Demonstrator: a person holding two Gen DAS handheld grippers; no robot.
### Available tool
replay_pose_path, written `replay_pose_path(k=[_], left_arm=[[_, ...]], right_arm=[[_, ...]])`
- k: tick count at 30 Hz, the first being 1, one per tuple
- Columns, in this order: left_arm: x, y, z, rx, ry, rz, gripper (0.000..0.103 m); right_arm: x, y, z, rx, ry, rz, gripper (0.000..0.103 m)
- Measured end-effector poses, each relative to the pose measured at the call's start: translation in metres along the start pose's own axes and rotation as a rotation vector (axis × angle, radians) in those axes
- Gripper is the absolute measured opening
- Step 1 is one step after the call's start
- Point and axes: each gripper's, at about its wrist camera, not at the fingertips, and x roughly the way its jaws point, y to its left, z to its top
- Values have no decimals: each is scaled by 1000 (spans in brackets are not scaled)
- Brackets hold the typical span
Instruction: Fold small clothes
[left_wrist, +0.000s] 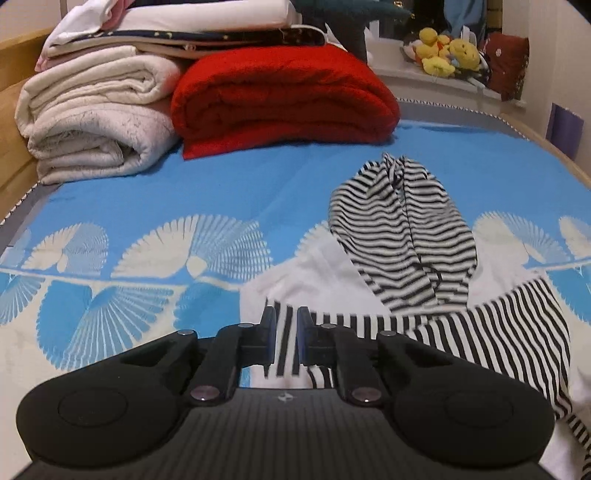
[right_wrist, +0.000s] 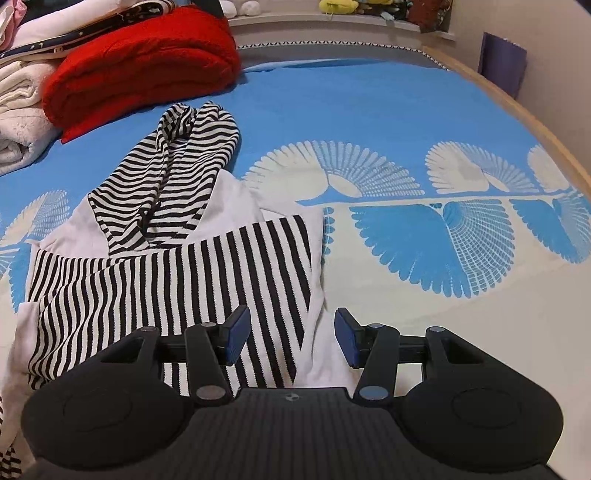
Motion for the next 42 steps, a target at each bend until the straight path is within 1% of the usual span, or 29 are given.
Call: replay_pose_path(k=[5, 8, 11, 15, 18, 21, 23, 26, 27, 28, 29, 30, 31, 32, 34, 37, 39, 41, 42], left_arm=[[8, 3, 26, -46, 11, -11, 12], [26, 3, 48, -89, 51, -19, 12], [54, 2, 74, -130, 103, -39, 12], [110, -8, 108, -135, 169, -71, 12], [166, -15, 126, -172, 261, -128, 13], [220, -26, 140, -167, 335, -128, 13], [251, -31, 154, -170, 342, -106, 14], [286, -33, 174, -222, 331, -115, 17], [296, -35, 181, -238, 323, -114, 22], [304, -37, 187, -248, 316, -115, 32], [312, -40, 194, -255, 311, -120, 39], [321, -44, 198, -262, 312, -131, 50], [328, -48, 202, -269, 311, -144, 53], [334, -51, 205, -279, 306, -150, 53], [345, -58, 210, -300, 301, -159, 58], [358, -73, 214, -316, 304, -179, 59], [364, -84, 213, -305, 306, -175, 59], [368, -95, 209, -271, 312, -168, 58], [368, -102, 206, -229, 302, -148, 53]], right_arm=[[3, -4, 1, -1, 12, 9, 52], [7, -8, 0, -4, 26, 2, 52], [9, -12, 1, 14, 35, -1, 52], [9, -14, 5, 23, 28, 3, 52], [10, -16, 9, 33, 29, 4, 52], [13, -16, 10, 33, 36, 5, 52], [14, -16, 10, 29, 39, 6, 52], [16, -16, 10, 26, 45, 6, 53], [17, -16, 10, 27, 44, 5, 53], [19, -17, 10, 26, 46, 2, 53], [21, -18, 11, 26, 50, -1, 53], [24, -20, 11, 28, 56, -4, 53], [26, -21, 11, 29, 61, -7, 53], [27, -23, 11, 30, 65, -9, 53], [29, -27, 13, 33, 65, -16, 53], [31, -31, 16, 38, 59, -24, 53], [31, -33, 17, 42, 58, -26, 53], [32, -33, 16, 43, 58, -25, 53], [32, -33, 16, 42, 58, -23, 53]])
